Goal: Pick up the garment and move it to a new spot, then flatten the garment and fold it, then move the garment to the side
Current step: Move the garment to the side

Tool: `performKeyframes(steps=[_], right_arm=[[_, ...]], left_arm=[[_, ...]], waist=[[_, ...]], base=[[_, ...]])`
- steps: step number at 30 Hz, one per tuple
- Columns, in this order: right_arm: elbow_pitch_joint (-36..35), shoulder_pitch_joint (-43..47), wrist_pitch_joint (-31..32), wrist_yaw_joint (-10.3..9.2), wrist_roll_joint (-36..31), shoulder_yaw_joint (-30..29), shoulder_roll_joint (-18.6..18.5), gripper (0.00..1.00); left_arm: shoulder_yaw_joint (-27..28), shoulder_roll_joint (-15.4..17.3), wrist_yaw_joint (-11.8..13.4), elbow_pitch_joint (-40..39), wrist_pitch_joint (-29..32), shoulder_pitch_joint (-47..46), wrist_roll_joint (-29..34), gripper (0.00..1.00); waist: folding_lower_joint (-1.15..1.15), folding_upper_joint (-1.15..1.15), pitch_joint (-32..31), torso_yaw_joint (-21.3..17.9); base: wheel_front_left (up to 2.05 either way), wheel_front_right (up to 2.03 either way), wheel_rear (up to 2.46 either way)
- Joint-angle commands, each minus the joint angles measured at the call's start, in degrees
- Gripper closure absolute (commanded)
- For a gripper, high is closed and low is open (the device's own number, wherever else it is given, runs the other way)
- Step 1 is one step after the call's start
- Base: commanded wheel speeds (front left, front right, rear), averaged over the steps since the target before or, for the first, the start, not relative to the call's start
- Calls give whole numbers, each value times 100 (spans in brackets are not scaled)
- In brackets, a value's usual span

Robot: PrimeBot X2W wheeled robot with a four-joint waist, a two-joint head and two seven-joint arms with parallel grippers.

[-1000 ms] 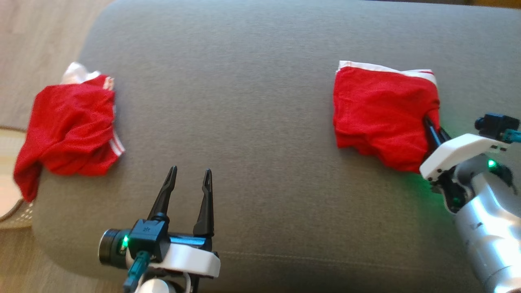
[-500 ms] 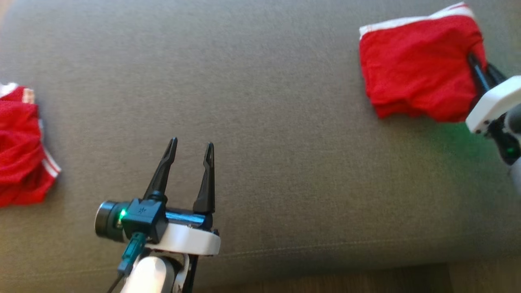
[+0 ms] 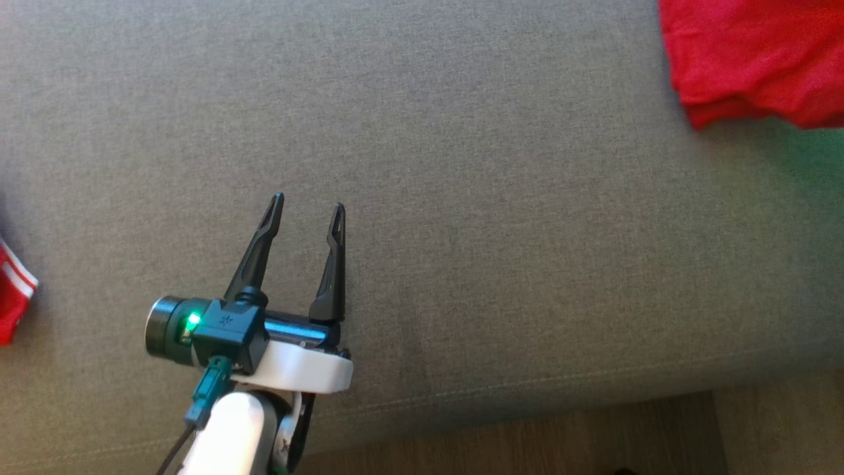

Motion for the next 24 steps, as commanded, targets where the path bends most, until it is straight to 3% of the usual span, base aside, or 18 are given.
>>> performKeyframes(steps=[1, 14, 17, 18, 19, 20, 24], right_arm=[[-80, -104, -101, -2, -87, -12, -223, 100], [135, -298, -238, -2, -712, 8, -316, 100], [216, -369, -311, -2, -945, -115, -341, 83], [254, -388, -331, -2, -1000, -187, -324, 72], [288, -403, -346, -2, -1073, -250, -298, 52], [321, -413, -358, -2, -1145, -314, -268, 0], [389, -415, -393, -2, -1472, -615, -193, 0]], left_arm=[[192, -17, -11, -166, -29, -130, 66, 0], [170, -17, -20, -127, -29, -232, 71, 0], [168, -17, -12, -119, -29, -235, 65, 0], [165, -17, -13, -117, -29, -237, 63, 0], [162, -17, -13, -114, -29, -242, 63, 0], [161, -17, -12, -109, -29, -247, 64, 0], [180, -17, 12, -106, -29, -271, 56, 0]], waist=[[-1, 0, 26, -16], [-1, 0, 123, -3], [-1, 0, 120, -7], [-1, 0, 116, -10], [-1, 0, 109, -15], [-1, 0, 101, -21], [-1, 0, 38, -25]], base=[[0, 0, 0], [0, 0, 0], [0, 0, 0], [0, 0, 0], [0, 0, 0], [0, 0, 0], [0, 0, 0]])
